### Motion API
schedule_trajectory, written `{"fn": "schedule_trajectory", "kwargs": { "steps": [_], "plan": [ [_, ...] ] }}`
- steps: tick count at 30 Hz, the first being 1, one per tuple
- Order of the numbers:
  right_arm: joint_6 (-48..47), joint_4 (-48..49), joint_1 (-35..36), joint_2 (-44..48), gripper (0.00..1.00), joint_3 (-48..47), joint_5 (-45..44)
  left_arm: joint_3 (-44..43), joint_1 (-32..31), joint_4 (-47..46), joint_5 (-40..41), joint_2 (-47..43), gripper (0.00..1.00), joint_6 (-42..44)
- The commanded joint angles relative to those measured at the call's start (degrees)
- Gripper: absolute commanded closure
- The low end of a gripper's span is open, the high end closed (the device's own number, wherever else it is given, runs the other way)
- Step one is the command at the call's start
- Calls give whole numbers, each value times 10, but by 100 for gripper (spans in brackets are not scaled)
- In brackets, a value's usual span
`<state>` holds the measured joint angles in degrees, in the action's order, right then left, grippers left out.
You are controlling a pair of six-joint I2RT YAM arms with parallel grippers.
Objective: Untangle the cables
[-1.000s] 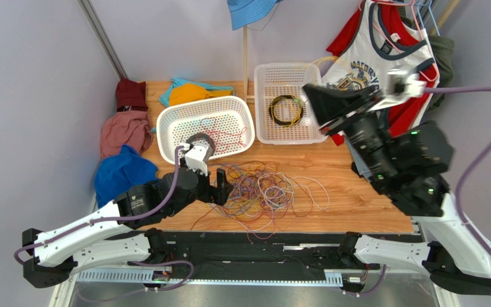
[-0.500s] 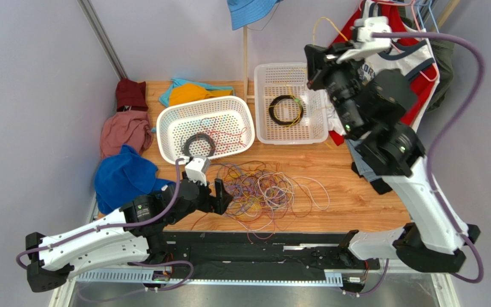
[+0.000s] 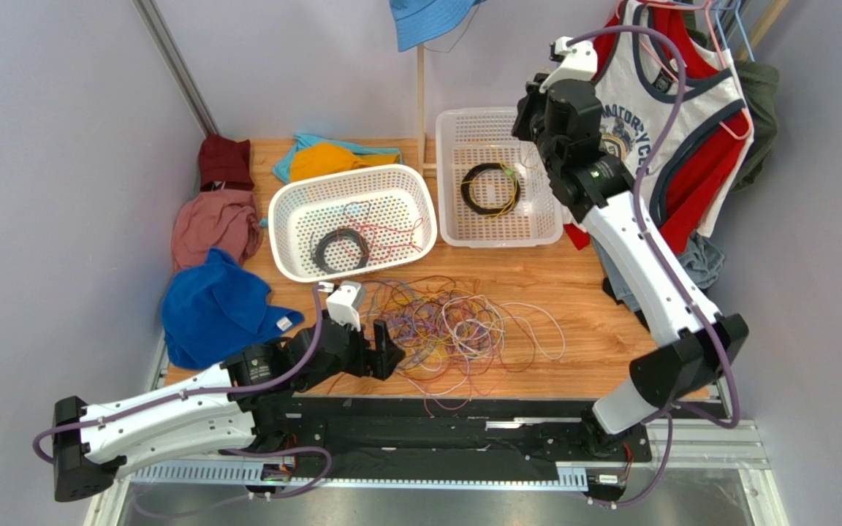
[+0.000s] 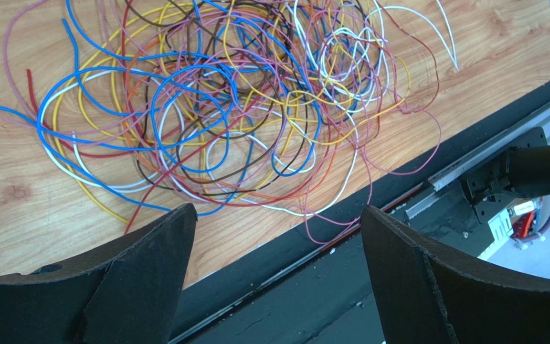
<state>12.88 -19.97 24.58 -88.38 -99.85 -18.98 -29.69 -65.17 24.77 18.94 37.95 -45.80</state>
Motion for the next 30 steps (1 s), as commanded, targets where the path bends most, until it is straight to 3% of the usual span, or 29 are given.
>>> {"fn": "schedule_trajectory", "kwargs": {
  "steps": [1,9,12,15,20,24,28,30],
  "plan": [
    [35,61,-30,-77,100,-37,62,8,1,-36,-7,-1,7,-10],
    [44,77,-46,-217,97,-75,88,25,0,-37,14,2,7,1],
    [57,-7,-46,-278,42,-143,58,28,0,-41,21,6,7,4],
    [70,-9,-45,-268,27,-120,42,24,0,-39,26,7,6,12],
    [117,12,-40,-149,23,-20,64,13,0,-39,48,1,6,14],
    [146,25,-13,-46,21,123,76,10,0,-44,61,-9,5,5],
    [188,41,11,70,28,270,164,15,0,-49,72,-11,5,-10],
    [185,87,57,112,29,348,165,17,1,-40,83,-4,6,-22]
  ]
}}
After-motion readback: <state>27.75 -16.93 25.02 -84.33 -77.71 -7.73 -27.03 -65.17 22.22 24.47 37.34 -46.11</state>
